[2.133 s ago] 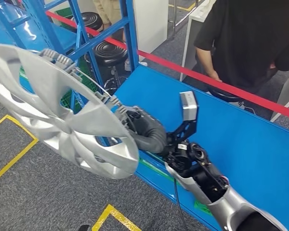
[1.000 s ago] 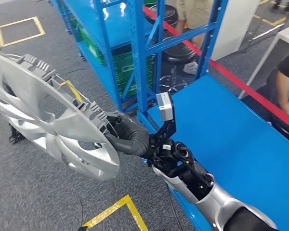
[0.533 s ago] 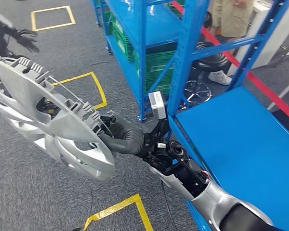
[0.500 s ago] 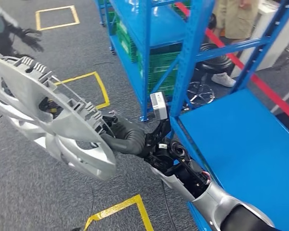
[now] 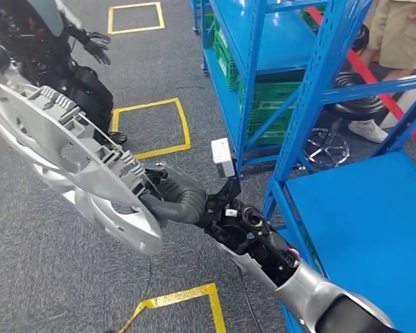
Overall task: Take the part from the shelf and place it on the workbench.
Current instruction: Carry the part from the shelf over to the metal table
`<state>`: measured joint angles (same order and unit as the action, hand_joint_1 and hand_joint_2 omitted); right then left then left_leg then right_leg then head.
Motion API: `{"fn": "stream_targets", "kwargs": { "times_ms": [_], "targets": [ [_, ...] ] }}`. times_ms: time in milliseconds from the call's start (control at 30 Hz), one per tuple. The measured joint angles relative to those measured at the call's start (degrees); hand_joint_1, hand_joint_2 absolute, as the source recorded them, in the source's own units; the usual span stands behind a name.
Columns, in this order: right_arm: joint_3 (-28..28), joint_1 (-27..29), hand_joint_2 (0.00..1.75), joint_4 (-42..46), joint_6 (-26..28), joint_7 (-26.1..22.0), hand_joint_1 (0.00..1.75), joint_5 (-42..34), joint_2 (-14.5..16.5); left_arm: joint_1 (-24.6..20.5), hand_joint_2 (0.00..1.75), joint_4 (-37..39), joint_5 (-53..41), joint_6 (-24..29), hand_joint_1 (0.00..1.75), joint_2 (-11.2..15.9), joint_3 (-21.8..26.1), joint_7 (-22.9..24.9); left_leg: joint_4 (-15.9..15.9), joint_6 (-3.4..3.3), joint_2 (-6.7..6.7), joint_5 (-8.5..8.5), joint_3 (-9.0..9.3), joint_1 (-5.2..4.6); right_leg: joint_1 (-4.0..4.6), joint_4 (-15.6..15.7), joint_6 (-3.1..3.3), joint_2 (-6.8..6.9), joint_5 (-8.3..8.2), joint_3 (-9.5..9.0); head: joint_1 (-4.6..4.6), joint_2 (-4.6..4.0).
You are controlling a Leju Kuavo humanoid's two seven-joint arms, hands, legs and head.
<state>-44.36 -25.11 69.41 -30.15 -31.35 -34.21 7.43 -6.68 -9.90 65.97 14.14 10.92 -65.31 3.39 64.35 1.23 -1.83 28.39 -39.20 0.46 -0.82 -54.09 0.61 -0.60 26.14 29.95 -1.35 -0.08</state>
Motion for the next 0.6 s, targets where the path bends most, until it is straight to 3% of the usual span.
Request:
{"fn": "stream_targets", "kwargs": {
  "times_ms": [67, 100, 133, 233, 300, 367, 433, 533, 567, 600],
  "targets": [
    [0.0, 0.0, 1.75, -0.3, -0.1, -0.1, 1.64, 0.2, 0.0, -0.1, 1.75, 0.0, 0.1, 0.1, 0.00, 0.2, 0.1, -0.8, 6.7, 0.40, 1.12, 1.98, -3.79, 0.22, 0.16, 0.0, 0.11, 1.61, 0.22, -0.07, 0.30, 0.01],
    [0.0, 0.0, 1.75, -0.5, -0.2, -0.1, 1.64, 0.4, 0.0, -0.1, 1.75, 0.0, 0.1, 0.1, 0.00, 0.3, 0.2, -1.3, 7.1, 0.51, 1.33, 1.51, -4.24, 0.32, 0.19, 0.0, 0.10, 2.35, 0.36, -0.15, 0.38, 0.00],
    [0.0, 0.0, 1.75, -0.7, -0.3, -0.1, 1.64, 0.5, 0.1, -0.1, 1.75, 0.0, 0.1, 0.1, 0.00, 0.4, 0.2, -1.8, 5.1, 0.53, 1.59, 0.00, -3.35, 0.40, 0.20, 0.0, 0.03, 3.00, 0.53, -0.29, 0.46, 0.00],
    [0.0, -0.3, 1.75, -1.1, -0.2, -0.1, 1.64, 1.1, 0.6, -0.2, 1.75, 0.0, -0.2, -0.1, 0.00, 0.7, 0.3, -2.8, -7.3, 0.05, 4.40, -5.22, 2.97, 0.01, 0.48, -0.1, -0.57, 4.47, 1.20, -0.90, 0.69, -0.01],
    [-0.1, -0.7, 1.75, -1.3, 0.1, -0.2, 1.64, 1.6, 0.9, -0.3, 1.75, 0.0, -0.6, -0.4, 0.00, 0.7, 0.3, -3.2, -10.4, -0.68, 5.05, -5.73, 4.47, -0.53, 0.78, -0.1, -1.12, 5.29, 1.62, -1.17, 0.64, -0.01],
    [-0.1, -0.9, 1.75, -1.3, 0.5, -0.1, 1.64, 1.9, 1.0, -0.2, 1.75, 0.0, -0.9, -0.7, 0.00, 0.7, 0.3, -3.3, -10.4, -1.41, 3.76, -5.65, 4.50, -0.54, 0.75, -0.1, -1.70, 6.04, 2.12, -1.46, 0.47, 0.00],
    [-0.1, -1.1, 1.75, -1.3, 0.8, 0.0, 1.64, 2.2, 1.1, -0.1, 1.75, 0.0, -1.1, -0.9, 0.00, 0.7, 0.3, -3.2, -10.7, -2.06, 2.65, -5.60, 4.88, -0.27, 0.55, -2.4, -2.14, 4.68, 3.83, -0.91, 0.27, 0.00],
    [-0.1, -1.2, 1.75, -1.5, 0.9, 0.0, 1.64, 2.2, 1.1, -0.3, 1.75, 0.0, -1.2, -0.9, 0.00, 0.7, 0.3, -3.0, -10.8, -2.77, 0.95, -5.48, 5.14, -0.19, 0.36, -14.1, -2.35, 1.36, 8.92, 4.57, -0.57, 0.00],
    [-0.1, -1.2, 1.75, -1.6, 0.9, 0.0, 1.64, 2.3, 1.1, -0.3, 1.75, 0.0, -1.2, -0.9, 0.00, 0.6, 0.3, -3.0, -10.7, -2.86, 0.24, -5.42, 5.18, -0.26, 0.36, -17.3, -2.36, 0.98, 9.72, 6.46, -0.79, 0.01],
    [-0.1, -1.2, 1.75, -1.7, 1.0, 0.0, 1.64, 2.3, 1.1, -0.3, 1.75, 0.0, -1.2, -0.9, 0.00, 0.6, 0.3, -3.0, -10.6, -2.90, -0.52, -5.36, 5.23, -0.33, 0.37, -18.4, -2.31, 0.78, 9.34, 7.47, -0.95, 0.00]
  ]
}}
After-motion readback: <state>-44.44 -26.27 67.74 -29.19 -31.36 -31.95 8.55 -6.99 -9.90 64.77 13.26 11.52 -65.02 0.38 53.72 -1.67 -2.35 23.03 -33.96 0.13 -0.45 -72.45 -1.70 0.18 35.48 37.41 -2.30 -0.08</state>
